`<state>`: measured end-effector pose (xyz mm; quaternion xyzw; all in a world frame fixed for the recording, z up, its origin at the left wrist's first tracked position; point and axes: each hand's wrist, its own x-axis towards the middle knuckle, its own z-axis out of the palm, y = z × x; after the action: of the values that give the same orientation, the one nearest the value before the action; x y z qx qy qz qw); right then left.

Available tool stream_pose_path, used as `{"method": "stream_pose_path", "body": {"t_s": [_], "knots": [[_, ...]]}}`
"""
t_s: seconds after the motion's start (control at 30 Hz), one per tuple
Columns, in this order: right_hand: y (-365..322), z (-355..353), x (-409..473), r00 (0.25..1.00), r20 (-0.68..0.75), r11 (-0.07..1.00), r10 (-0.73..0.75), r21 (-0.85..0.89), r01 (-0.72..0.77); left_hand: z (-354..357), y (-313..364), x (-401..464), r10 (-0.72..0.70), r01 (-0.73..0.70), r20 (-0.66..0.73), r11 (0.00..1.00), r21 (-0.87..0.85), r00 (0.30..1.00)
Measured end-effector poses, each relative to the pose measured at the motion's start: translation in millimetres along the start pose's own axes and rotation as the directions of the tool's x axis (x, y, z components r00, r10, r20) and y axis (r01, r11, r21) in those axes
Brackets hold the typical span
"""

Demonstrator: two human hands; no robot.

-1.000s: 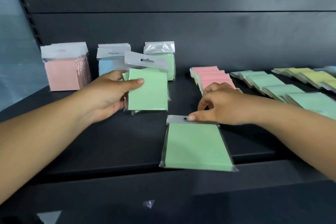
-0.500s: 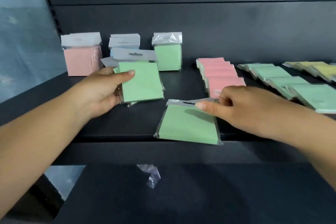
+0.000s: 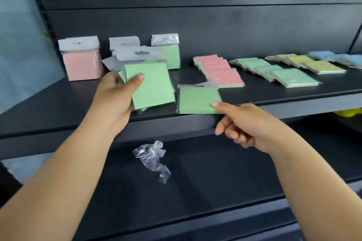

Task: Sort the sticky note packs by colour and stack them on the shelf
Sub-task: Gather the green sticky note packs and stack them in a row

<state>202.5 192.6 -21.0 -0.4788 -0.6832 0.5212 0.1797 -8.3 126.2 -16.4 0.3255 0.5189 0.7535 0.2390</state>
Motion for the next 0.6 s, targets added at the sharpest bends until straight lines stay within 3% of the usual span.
{"method": "stream_pose_path", "body": {"t_s": [0.2, 0.33, 0.47, 0.6], "knots": [[10.9, 10.9, -15.6, 0.999, -0.050, 0.897, -0.007, 0.442, 0.028, -3.9, 4.6, -0.6, -0.068, 0.071, 0.064, 0.997, -0.040, 0.996], [12.7, 23.9, -24.4, 0.988, -0.115, 0.785, -0.103, 0.600, 0.152, -4.6, 11.2, -7.1, -0.105, 0.111, 0.088, 0.991, -0.072, 0.991], [-5.0, 37.9, -32.5, 0.958, -0.144, 0.783, -0.246, 0.553, 0.284, -1.5, 16.1, -21.8, -0.166, 0.173, 0.125, 0.984, -0.049, 0.978], [-29.4, 50.6, -34.1, 0.936, -0.168, 0.890, -0.310, 0.296, 0.348, 0.1, 23.5, -32.2, -0.189, 0.205, 0.194, 0.976, -0.068, 0.963]]}}
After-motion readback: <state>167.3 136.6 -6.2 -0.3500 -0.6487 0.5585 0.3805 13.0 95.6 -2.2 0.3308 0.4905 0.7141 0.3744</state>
